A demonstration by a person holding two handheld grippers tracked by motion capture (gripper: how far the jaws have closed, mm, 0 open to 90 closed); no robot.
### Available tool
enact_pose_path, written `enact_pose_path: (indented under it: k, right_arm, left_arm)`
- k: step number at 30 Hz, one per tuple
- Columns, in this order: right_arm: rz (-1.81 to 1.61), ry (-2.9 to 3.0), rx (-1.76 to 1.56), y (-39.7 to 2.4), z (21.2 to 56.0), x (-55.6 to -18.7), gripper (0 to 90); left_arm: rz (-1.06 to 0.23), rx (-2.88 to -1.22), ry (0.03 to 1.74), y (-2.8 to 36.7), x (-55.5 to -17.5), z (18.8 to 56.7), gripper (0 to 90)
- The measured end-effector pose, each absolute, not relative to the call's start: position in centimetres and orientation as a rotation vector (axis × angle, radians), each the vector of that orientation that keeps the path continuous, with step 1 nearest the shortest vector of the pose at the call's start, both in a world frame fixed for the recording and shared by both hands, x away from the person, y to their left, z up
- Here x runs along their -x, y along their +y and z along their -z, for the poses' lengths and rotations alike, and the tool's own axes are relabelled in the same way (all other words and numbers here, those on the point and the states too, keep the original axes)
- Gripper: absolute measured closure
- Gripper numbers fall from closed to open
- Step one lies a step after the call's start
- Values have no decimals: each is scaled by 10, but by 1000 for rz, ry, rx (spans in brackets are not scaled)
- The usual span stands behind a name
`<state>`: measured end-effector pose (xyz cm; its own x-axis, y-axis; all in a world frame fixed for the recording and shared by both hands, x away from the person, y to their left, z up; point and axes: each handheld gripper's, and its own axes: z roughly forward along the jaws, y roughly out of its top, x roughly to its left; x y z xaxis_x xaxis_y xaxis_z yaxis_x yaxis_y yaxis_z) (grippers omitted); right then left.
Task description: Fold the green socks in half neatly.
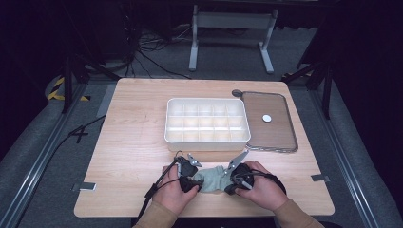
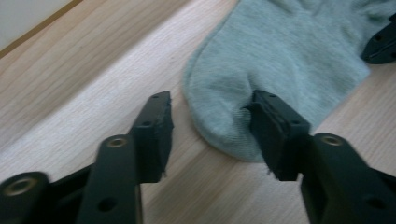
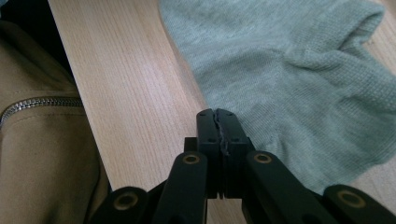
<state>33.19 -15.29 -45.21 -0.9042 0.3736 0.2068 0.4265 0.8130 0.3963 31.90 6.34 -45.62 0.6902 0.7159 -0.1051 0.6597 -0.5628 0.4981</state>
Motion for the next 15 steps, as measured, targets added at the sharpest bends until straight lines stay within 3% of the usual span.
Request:
enact_pose_path:
  k: [5,15]
  right_arm:
    - [670,-2885,642,-153,452,-331,891]
    - [659,-2909,620,-154,448,-328,889]
  left_arm:
    - [-104,-2379,1047,61,-318,456,731]
    - [-78,-2403,1032,65,-319,452,821]
